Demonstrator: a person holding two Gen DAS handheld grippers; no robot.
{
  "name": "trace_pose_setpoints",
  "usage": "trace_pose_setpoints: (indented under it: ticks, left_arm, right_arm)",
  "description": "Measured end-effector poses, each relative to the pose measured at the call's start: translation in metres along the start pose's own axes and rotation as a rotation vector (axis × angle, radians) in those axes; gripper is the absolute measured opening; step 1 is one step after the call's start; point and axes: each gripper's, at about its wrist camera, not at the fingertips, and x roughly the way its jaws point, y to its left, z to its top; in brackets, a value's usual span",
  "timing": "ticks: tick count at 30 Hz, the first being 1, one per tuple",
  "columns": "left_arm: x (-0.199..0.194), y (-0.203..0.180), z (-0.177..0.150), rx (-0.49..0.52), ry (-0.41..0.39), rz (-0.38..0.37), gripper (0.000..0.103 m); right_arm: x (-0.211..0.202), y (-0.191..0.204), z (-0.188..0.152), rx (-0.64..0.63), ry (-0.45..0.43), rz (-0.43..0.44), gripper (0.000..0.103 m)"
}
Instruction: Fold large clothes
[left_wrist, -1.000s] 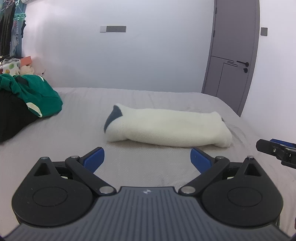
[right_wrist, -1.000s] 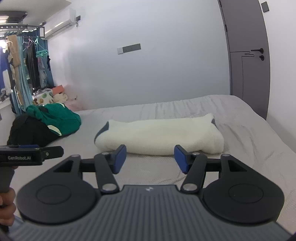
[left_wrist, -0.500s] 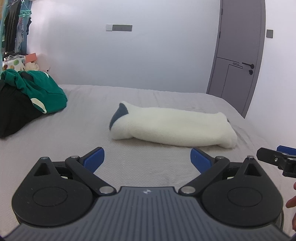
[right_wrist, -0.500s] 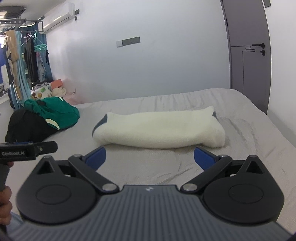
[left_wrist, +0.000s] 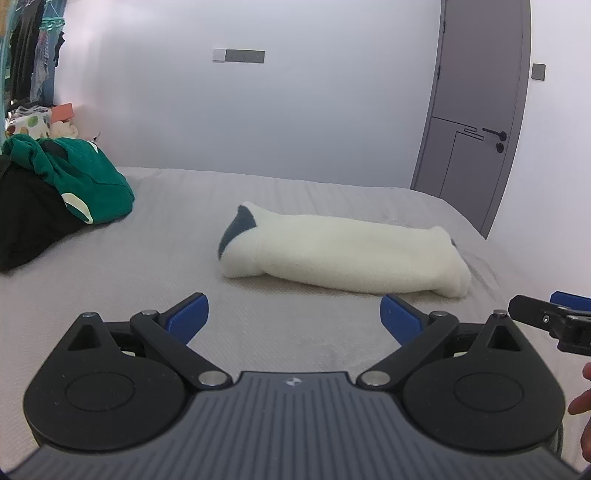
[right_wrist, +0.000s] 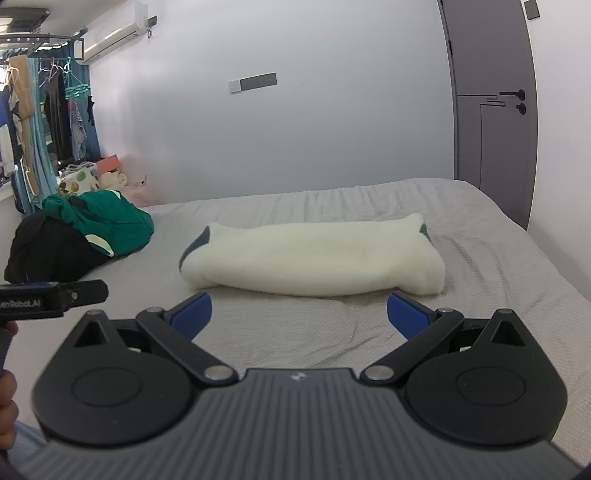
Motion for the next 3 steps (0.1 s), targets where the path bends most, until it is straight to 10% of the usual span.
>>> trace_pose_setpoints:
  ticks: [3]
  left_arm:
    - [-0.0003,-0.0008,-0.0005,-0.002,0.001,0.002,0.101]
  right_arm:
    - [-0.0005,0.0002,-0.0001,0.003,0.001,0.000,0.103]
